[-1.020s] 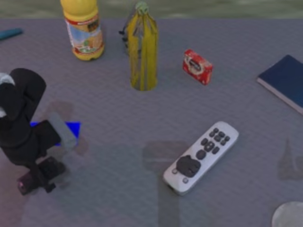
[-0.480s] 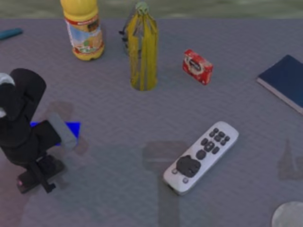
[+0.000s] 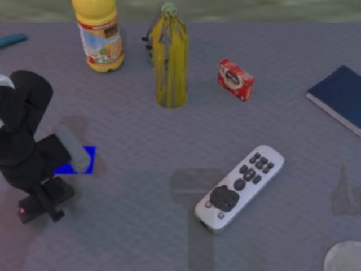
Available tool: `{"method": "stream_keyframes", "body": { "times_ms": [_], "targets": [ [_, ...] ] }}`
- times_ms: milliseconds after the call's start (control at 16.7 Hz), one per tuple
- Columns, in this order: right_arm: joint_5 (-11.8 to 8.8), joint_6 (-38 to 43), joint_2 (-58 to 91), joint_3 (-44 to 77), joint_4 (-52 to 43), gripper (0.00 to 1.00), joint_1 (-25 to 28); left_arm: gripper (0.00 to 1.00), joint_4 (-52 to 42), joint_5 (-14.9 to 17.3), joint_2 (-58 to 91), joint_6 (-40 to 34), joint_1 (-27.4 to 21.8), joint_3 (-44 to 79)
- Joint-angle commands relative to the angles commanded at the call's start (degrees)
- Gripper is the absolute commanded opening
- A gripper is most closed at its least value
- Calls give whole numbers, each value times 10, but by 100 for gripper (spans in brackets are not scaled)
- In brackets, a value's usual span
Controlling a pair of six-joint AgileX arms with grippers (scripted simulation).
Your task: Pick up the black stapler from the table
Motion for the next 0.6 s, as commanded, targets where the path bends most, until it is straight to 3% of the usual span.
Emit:
{"method": "stream_keyframes", "body": {
  "times_ms": [360,600],
  "targets": [
    [0,0,0,0,0,100,0,0,-166,0,-60,-3,6,94],
    [0,0,0,0,0,100,0,0,-198,0,-79,-5,8,115]
  ]
}}
